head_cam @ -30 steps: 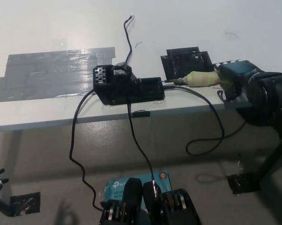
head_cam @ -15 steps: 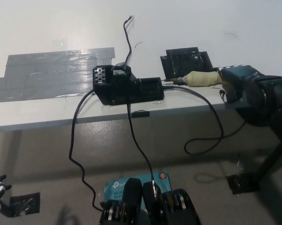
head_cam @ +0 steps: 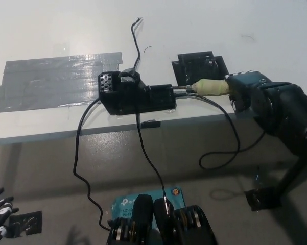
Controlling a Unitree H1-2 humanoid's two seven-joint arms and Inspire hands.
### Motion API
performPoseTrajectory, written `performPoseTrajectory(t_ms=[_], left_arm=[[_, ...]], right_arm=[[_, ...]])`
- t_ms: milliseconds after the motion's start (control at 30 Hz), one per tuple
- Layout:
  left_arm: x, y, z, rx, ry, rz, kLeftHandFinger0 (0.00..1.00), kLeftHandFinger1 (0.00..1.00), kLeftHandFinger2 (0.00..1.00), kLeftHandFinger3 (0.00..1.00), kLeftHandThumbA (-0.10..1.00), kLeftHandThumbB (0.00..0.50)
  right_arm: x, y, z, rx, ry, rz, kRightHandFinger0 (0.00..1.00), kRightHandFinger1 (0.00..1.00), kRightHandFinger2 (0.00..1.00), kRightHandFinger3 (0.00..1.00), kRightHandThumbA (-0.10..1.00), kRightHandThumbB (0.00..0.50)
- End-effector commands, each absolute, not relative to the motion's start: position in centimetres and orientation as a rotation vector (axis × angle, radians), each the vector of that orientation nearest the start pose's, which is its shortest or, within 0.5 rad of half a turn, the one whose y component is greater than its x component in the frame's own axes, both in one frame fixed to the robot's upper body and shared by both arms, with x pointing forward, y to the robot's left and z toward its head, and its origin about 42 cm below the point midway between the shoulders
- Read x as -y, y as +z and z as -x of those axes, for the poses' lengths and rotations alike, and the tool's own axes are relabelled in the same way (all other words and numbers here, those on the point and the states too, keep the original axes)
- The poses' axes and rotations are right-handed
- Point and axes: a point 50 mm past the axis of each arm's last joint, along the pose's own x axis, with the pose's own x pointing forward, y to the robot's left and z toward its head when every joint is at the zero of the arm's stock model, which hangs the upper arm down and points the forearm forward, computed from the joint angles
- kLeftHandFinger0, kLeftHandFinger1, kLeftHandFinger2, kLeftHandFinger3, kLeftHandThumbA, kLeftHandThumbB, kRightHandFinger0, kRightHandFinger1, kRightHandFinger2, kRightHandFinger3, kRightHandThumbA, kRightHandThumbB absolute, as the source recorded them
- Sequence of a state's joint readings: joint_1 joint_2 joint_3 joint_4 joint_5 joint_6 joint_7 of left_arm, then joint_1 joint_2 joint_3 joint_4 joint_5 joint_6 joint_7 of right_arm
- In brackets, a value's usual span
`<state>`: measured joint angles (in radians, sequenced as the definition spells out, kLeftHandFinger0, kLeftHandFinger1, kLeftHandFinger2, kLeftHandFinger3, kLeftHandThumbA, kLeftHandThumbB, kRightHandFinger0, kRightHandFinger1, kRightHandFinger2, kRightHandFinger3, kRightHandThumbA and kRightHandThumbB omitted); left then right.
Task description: The robot uses its right hand to grab and lift the soldering gun kept on the middle of the table and puts it in its base
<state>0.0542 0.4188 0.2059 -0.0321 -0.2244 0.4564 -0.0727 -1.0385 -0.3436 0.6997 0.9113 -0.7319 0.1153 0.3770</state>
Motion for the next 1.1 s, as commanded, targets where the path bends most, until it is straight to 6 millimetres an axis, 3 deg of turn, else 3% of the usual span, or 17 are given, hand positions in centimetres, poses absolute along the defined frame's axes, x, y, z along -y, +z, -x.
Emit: performPoseTrajectory(t_ms=[0,300,367,433,567,600,633,733,800,833,900,967,1000,1033,1067], left_arm=[[-40.6,12.6,-25.7,-0.397,0.129,-0.190,0.72,0.74,0.90,1.00,0.43,0.000],[-40.2,12.6,-25.8,-0.398,0.090,-0.213,0.68,0.74,0.84,0.95,0.57,0.000],[-39.9,12.6,-25.6,-0.401,0.080,-0.224,0.68,0.75,0.84,0.96,0.59,0.000],[-39.7,12.6,-25.5,-0.402,0.069,-0.225,0.69,0.76,0.84,0.97,0.62,0.020],[-39.5,12.5,-25.1,-0.402,0.063,-0.221,0.69,0.78,0.85,0.97,0.62,0.012],[-39.5,12.5,-25.2,-0.402,0.060,-0.220,0.70,0.78,0.85,0.96,0.62,0.007],[-39.3,12.5,-25.2,-0.400,0.054,-0.218,0.70,0.78,0.86,0.96,0.62,0.015],[-39.0,12.4,-25.2,-0.399,0.044,-0.204,0.69,0.78,0.86,0.96,0.62,0.011],[-39.1,12.5,-25.2,-0.400,0.028,-0.207,0.71,0.80,0.87,0.99,0.64,0.008],[-39.1,12.3,-25.3,-0.403,0.020,-0.207,0.71,0.81,0.88,1.00,0.65,0.004],[-39.2,12.4,-25.5,-0.397,-0.011,-0.194,0.70,0.82,0.87,1.00,0.66,0.000],[-39.4,12.4,-25.6,-0.400,-0.060,-0.204,0.73,0.87,0.91,1.00,0.72,0.010],[-39.4,12.4,-25.8,-0.397,-0.074,-0.206,0.74,0.88,0.92,1.00,0.74,0.012],[-39.5,12.4,-25.7,-0.405,-0.102,-0.215,0.80,0.94,0.96,1.00,0.79,0.061],[-39.5,12.5,-25.8,-0.411,-0.118,-0.217,0.85,0.98,0.99,1.00,0.81,0.071]], right_arm=[[20.1,23.2,-55.1,-0.254,0.600,1.653,1.00,1.00,1.00,1.00,0.38,0.500],[21.0,22.0,-55.0,-0.504,0.709,1.626,1.00,1.00,1.00,1.00,0.37,0.500],[21.0,21.4,-54.6,-0.516,0.720,1.571,1.00,1.00,1.00,1.00,0.29,0.500],[20.9,20.9,-54.3,-0.530,0.725,1.415,1.00,1.00,1.00,1.00,0.12,0.500],[20.1,20.2,-53.7,-0.456,0.713,1.373,1.00,1.00,1.00,1.00,0.12,0.500],[19.7,20.0,-53.7,-0.438,0.720,1.369,1.00,0.98,1.00,1.00,0.13,0.500],[19.6,19.9,-53.6,-0.430,0.719,1.352,0.98,0.85,1.00,1.00,0.10,0.500],[18.8,19.8,-53.4,-0.410,0.731,1.345,0.78,0.71,0.98,1.00,0.11,0.500],[17.7,19.5,-53.3,-0.400,0.744,1.334,0.58,0.52,0.82,1.00,0.06,0.500],[17.3,19.4,-53.2,-0.406,0.747,1.325,0.51,0.49,0.84,1.00,0.02,0.500],[17.1,19.0,-53.0,-0.402,0.741,1.320,0.39,0.39,0.74,1.00,0.00,0.499],[17.2,18.2,-52.6,-0.389,0.726,1.322,0.12,0.18,0.67,1.00,0.00,0.497],[17.2,18.1,-52.5,-0.385,0.720,1.324,0.05,0.16,0.66,1.00,0.00,0.500],[17.3,17.7,-52.3,-0.386,0.721,1.340,0.05,0.24,0.79,1.00,-0.03,0.492],[17.4,17.6,-52.0,-0.380,0.716,1.359,0.05,0.24,0.76,1.00,-0.05,0.490]])
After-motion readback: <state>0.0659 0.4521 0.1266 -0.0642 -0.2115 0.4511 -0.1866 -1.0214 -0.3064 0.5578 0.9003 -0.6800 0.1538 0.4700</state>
